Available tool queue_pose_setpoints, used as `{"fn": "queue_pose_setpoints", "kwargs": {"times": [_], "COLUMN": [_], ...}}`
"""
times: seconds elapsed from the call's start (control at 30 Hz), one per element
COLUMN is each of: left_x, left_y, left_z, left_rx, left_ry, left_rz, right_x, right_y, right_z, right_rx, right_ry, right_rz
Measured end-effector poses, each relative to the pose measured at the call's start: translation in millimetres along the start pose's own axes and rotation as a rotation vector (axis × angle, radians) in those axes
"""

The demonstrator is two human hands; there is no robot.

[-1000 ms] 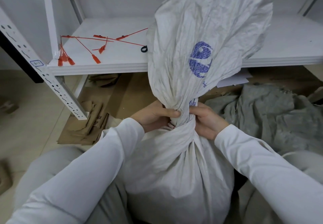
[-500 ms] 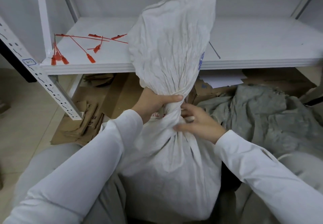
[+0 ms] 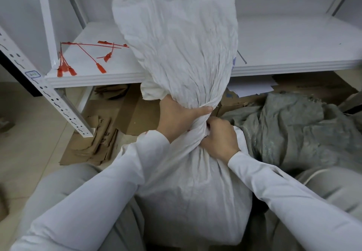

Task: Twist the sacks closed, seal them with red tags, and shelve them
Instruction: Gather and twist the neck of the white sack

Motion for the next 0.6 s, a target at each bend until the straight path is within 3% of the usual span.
{"fn": "queue_pose_setpoints", "kwargs": {"times": [0.17, 0.37, 0.5, 0.6], "left_x": [9.7, -11.7, -17.1, -17.9], "left_y": [-0.9, -7.7, -8.2, -8.5], "left_z": [-1.4, -5.0, -4.1, 5.0], "left_rx": [0.081, 0.159, 0.148, 0.088], "left_ry": [-0.026, -0.205, -0.271, -0.381], "left_rz": [0.039, 0.008, -0.014, 0.001], "right_x": [-5.6, -7.7, -11.7, -22.0], "right_y": [1.3, -3.1, 9.1, 22.4], "right_z": [-5.0, 6.4, -27.8, -33.7], "right_rx": [0.133, -0.144, 0.121, 0.195], "right_ry": [-0.014, -0.177, -0.525, -0.542], "right_rz": [0.047, -0.054, -0.063, -0.109]}}
Point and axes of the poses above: each hand's wrist, its own y-axis away from the middle knuckle, its own z-axis out of the palm, x = y × z, the point moved 5 cm from there along -y, towards the middle knuckle, and after that the axes turned 8 degrees about -x, right-handed, at the moved point
